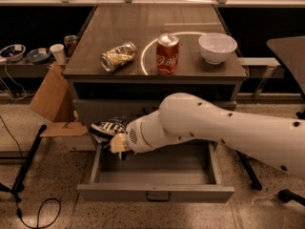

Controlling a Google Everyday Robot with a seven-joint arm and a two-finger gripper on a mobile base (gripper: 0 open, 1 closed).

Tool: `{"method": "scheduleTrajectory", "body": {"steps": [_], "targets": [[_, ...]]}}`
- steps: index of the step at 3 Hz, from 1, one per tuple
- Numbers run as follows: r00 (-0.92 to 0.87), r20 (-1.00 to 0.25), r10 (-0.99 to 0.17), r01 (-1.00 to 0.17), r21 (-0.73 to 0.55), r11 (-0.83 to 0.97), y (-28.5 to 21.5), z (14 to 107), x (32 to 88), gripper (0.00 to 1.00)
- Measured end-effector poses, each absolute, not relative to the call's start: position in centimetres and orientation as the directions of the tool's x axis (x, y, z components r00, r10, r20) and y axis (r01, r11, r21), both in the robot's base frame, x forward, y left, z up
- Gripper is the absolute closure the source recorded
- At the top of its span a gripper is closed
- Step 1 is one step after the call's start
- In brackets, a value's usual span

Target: Place blue chip bag into middle drawer

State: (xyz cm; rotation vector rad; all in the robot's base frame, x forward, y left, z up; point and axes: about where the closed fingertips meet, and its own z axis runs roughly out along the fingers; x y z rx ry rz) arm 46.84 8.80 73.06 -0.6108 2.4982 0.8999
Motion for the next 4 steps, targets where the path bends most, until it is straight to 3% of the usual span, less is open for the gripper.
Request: {"method": "scheduleTrajectory", "body": {"steps": [4], "targets": [[-0.903,-0.356,-0.240,-0.410,0.552,0.726,16.5,58.2,52.1,1.00]]}}
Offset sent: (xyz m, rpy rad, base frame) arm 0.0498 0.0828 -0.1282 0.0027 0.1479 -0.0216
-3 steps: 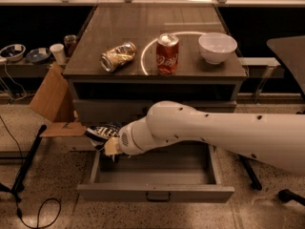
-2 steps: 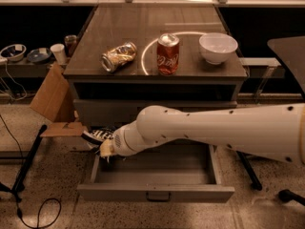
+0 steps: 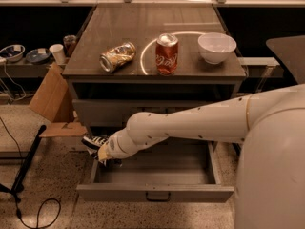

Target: Place blue chip bag into middle drawer

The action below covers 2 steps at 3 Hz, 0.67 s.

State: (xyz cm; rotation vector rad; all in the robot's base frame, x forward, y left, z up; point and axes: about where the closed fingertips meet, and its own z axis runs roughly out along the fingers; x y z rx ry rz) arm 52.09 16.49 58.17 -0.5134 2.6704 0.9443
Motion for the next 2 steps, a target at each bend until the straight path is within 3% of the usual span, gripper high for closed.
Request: {"method": "scheduleTrajectory", "body": {"steps": [2], "targets": [[-0.936,-0.302,-0.182,-0.321,0.514,0.796,16.5,53.1,54.3,1.00]]}}
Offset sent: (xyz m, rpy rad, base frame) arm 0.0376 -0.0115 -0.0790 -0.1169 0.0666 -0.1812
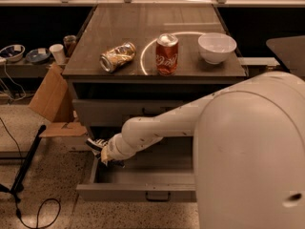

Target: Place blue chip bag into middle drawer

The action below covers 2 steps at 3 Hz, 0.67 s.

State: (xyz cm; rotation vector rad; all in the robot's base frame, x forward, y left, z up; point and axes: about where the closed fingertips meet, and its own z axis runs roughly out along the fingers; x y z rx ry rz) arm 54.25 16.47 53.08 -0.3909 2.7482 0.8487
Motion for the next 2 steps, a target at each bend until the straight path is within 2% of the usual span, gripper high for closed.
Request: {"method": "scheduleTrajectory", "body": {"steps": [2], "targets": [[-0.953,-0.286,-0.100,-0.233,0.480,0.845,14.9,49.9,56.0,1.00]]}}
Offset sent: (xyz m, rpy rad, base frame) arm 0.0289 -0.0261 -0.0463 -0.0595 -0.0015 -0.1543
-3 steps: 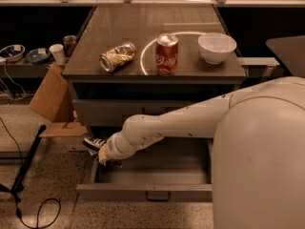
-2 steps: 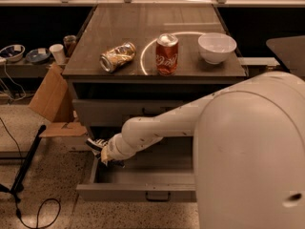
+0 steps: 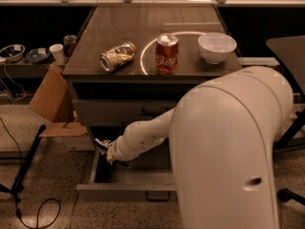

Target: Place blue chip bag into middle drawer

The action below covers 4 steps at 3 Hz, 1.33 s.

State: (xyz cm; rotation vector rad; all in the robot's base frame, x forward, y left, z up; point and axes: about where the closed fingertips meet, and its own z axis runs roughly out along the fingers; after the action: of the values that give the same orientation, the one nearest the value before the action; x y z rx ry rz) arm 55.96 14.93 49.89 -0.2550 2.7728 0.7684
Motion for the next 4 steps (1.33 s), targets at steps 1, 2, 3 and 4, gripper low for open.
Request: {"method": "scheduleTrajectory", "body": {"steps": [1,2,3,4], "targets": [[-0.953,-0.292,-0.080,-0.215,0.468,0.857,14.6,48.8,56.8,1.00],[-0.956,-0.289,-0.056,-0.192,0.470,0.862,14.3,47.9,57.3,0.83],[-0.956,-0.290,-0.035,-0.176,0.477,0.861,13.9,47.4,57.4,0.60],[-0.956,-0.293,-0.019,-0.166,0.484,0.859,13.6,47.4,57.4,0.37]]}}
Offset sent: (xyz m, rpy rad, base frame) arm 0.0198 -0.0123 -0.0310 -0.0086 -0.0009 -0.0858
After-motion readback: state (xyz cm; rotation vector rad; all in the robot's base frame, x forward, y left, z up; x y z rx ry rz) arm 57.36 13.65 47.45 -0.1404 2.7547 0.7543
